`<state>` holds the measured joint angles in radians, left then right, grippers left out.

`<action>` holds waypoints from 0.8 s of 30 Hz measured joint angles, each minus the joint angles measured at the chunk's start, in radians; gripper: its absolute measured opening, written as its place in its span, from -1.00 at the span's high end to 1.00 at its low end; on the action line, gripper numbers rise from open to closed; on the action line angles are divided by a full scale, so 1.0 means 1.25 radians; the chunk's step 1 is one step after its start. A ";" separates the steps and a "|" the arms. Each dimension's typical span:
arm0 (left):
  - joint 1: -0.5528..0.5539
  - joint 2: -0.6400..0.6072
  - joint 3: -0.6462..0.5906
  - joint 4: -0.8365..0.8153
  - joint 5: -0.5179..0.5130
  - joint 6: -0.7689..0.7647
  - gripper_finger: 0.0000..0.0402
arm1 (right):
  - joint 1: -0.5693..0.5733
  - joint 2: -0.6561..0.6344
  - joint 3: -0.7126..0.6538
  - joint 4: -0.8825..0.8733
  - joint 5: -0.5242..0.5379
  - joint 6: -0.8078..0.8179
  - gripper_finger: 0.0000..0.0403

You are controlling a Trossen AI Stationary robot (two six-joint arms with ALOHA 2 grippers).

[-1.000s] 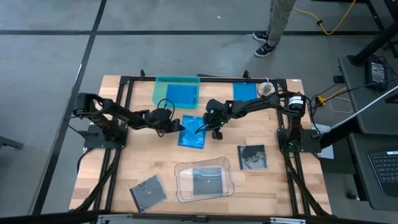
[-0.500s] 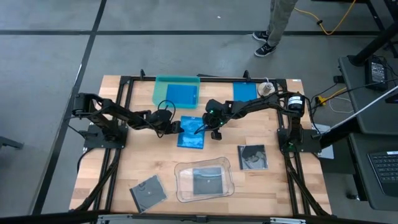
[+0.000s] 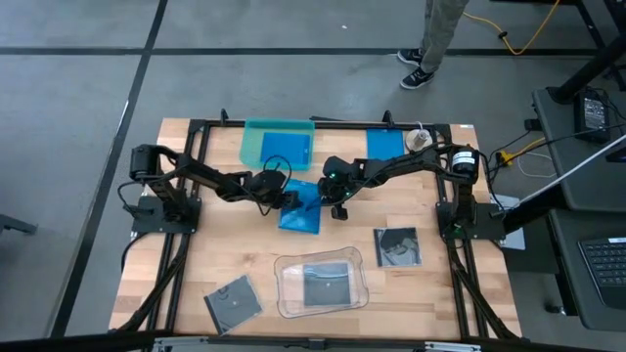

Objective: Pick & place jewel cases by type
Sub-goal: Put the bottom blue CD case into the green bin

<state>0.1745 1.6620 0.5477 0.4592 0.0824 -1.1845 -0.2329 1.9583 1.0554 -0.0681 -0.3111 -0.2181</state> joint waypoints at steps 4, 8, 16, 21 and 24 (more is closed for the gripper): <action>0.000 -0.001 0.008 -0.001 0.004 -0.005 0.13 | -0.001 0.000 0.000 -0.004 0.001 0.000 0.95; -0.002 -0.004 0.012 0.013 0.021 -0.017 0.35 | -0.002 0.000 0.002 -0.014 0.010 0.000 0.95; -0.019 -0.007 0.013 0.125 0.052 -0.019 0.88 | -0.029 -0.032 0.002 -0.092 0.045 0.000 0.95; -0.019 -0.020 0.013 0.168 0.058 -0.014 0.96 | -0.057 -0.111 0.000 -0.174 0.096 -0.013 0.95; -0.017 -0.046 0.013 0.167 0.056 0.011 0.96 | -0.068 -0.173 0.000 -0.213 0.125 -0.020 0.95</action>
<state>0.1539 1.6042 0.5636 0.6683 0.1528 -1.1707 -0.3184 1.7415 1.0557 -0.3342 -0.1546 -0.2425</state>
